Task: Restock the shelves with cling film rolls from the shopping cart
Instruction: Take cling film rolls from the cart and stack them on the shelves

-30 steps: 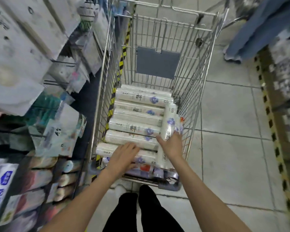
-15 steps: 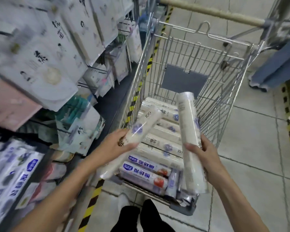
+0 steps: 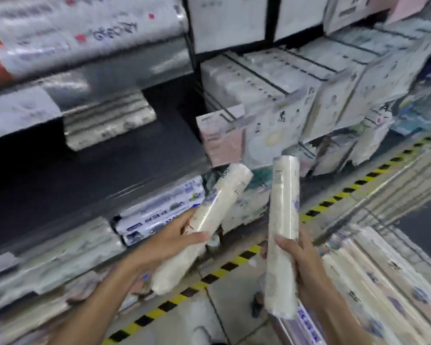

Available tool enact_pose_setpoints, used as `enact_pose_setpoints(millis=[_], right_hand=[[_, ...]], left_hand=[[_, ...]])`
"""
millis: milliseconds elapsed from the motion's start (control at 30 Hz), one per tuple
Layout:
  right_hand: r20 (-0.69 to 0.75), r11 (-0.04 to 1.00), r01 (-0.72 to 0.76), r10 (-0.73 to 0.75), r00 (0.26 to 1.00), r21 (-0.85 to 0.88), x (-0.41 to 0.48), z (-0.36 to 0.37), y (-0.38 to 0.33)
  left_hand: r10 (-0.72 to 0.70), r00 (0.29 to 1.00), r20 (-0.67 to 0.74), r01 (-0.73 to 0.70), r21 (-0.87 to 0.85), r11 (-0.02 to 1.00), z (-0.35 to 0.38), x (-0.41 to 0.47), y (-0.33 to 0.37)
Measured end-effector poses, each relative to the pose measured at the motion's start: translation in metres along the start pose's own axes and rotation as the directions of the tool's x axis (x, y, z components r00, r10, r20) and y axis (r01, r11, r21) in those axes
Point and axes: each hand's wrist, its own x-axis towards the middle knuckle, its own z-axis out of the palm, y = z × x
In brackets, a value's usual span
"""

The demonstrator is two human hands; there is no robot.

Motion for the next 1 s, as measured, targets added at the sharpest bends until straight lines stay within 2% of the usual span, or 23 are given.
enact_pose_setpoints(millis=[67, 133, 200, 267, 500, 667, 867, 1000], right_hand=[[0.051, 0.998, -0.013, 0.016, 0.999, -0.054, 0.01, 0.029, 0.006], [0.094, 0.994, -0.02, 0.03, 0.995, -0.104, 0.019, 0.06, 0.011], [0.142, 0.987, -0.019, 0.042, 0.989, -0.158, 0.028, 0.088, 0.013], [0.196, 0.984, -0.013, 0.049, 0.979, -0.18, 0.04, 0.112, 0.015], [0.364, 0.98, 0.065, 0.009, 0.931, -0.189, 0.091, 0.173, 0.006], [0.39, 0.971, 0.185, -0.112, 0.914, -0.154, 0.137, 0.189, 0.004], [0.41, 0.948, 0.287, -0.21, 0.887, -0.137, 0.165, 0.186, 0.007], [0.421, 0.94, 0.319, -0.242, 0.874, -0.123, 0.167, 0.183, 0.007]], left_hand=[[0.016, 0.998, -0.062, -0.013, 0.04, 0.999, -0.031, -0.024, -0.004], [0.048, 0.977, -0.207, -0.02, 0.134, 0.991, -0.061, -0.042, -0.01], [0.117, 0.915, -0.385, 0.004, 0.299, 0.954, -0.091, -0.05, -0.016], [0.206, 0.851, -0.483, 0.049, 0.463, 0.885, -0.12, -0.053, -0.018], [0.334, 0.75, -0.57, 0.07, 0.57, 0.818, -0.21, -0.001, -0.036], [0.324, 0.757, -0.568, 0.208, 0.68, 0.703, -0.249, 0.068, -0.06], [0.413, 0.754, -0.511, 0.187, 0.769, 0.611, -0.272, 0.122, -0.065], [0.454, 0.728, -0.514, 0.199, 0.792, 0.577, -0.28, 0.132, -0.059]])
